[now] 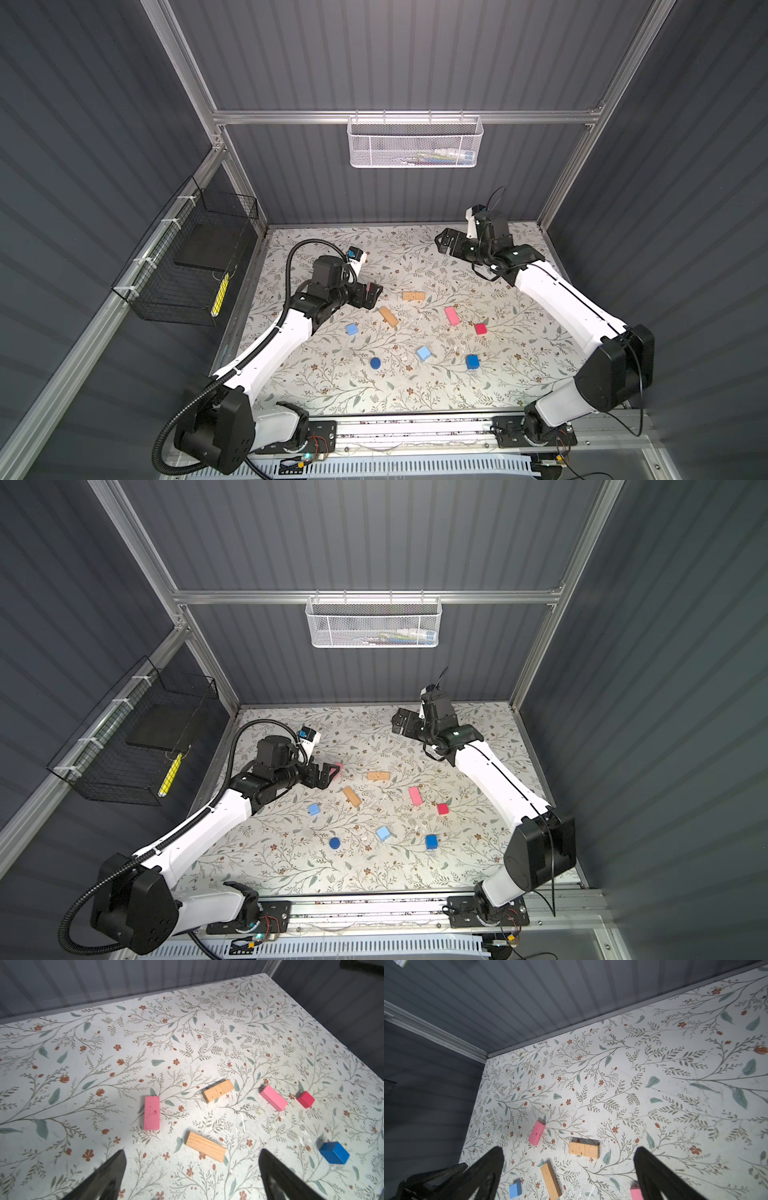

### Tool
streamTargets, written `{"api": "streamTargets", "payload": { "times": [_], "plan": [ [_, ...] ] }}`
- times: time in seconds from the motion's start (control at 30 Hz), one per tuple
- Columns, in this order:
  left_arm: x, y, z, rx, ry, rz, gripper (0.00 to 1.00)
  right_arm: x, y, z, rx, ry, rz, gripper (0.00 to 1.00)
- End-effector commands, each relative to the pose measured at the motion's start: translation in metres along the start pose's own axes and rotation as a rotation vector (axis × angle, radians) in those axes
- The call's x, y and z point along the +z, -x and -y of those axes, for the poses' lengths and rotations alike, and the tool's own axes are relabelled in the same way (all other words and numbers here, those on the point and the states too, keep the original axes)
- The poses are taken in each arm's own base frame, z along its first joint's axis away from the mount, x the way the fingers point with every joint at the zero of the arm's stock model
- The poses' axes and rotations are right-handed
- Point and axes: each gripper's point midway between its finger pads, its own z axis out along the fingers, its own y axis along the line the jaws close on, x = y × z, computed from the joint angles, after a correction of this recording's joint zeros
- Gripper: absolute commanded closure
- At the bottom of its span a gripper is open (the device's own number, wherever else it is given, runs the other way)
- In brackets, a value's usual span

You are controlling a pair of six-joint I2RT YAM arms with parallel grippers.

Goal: Build the wood block tower

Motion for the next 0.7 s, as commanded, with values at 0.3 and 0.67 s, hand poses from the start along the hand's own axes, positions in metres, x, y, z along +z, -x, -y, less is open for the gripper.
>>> {"api": "streamTargets", "payload": {
  "times": [0.3, 0.67],
  "plan": [
    [0.034, -0.054, 0.030, 0.169, -0.050, -0.340, 0.00, -0.023, 0.005, 0.017, 0.121, 0.087, 0.165, 0.01],
    [0.067, -0.073, 0.027, 0.273, -0.032, -0.528, 0.00, -0.020, -0.004, 0.036, 0.171, 0.142, 0.144, 0.01]
  ]
}}
